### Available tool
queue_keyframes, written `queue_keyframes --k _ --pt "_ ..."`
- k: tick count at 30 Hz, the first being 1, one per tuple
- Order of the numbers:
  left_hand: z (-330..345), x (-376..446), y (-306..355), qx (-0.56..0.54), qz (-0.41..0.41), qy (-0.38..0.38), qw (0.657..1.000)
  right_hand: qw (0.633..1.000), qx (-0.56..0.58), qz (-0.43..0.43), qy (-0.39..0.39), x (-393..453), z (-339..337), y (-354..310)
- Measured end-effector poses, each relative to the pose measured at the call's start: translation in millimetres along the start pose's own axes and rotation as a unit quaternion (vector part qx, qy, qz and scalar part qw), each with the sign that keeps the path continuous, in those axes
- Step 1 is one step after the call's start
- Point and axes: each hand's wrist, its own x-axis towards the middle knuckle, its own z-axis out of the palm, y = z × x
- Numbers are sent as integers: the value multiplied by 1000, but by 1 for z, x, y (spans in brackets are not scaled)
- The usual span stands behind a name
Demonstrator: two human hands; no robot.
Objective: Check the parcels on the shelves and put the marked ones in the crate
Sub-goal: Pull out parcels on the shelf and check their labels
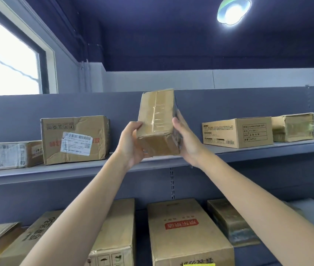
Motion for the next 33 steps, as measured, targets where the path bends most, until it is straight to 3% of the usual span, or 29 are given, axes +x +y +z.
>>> queue_keyframes --k 2,4,7,11,16,19,26,31,33 --pt "-5 -1 -1 -40 23 35 998 997 -22 -30 63 -1 3 1" --pt "-10 -7 0 -43 51 47 997 993 2 4 115 -4 2 2" --pt "-19 -12 -4 22 83 64 994 992 65 60 92 -8 7 5" --pt "-17 -22 -2 121 131 155 972 990 -14 21 141 -11 19 10" --pt "-12 -34 -2 216 146 82 962 962 -184 -106 174 -22 46 -2" --pt "-13 -40 -4 132 150 82 977 943 -233 -171 165 -27 55 -5" --pt "-17 -45 -3 108 170 117 972 955 -222 -152 127 -29 56 6" --pt "-13 -44 7 190 120 102 969 972 -170 -109 123 -28 52 11" --pt "-10 -36 13 219 99 137 961 970 -176 -94 139 -23 50 9"
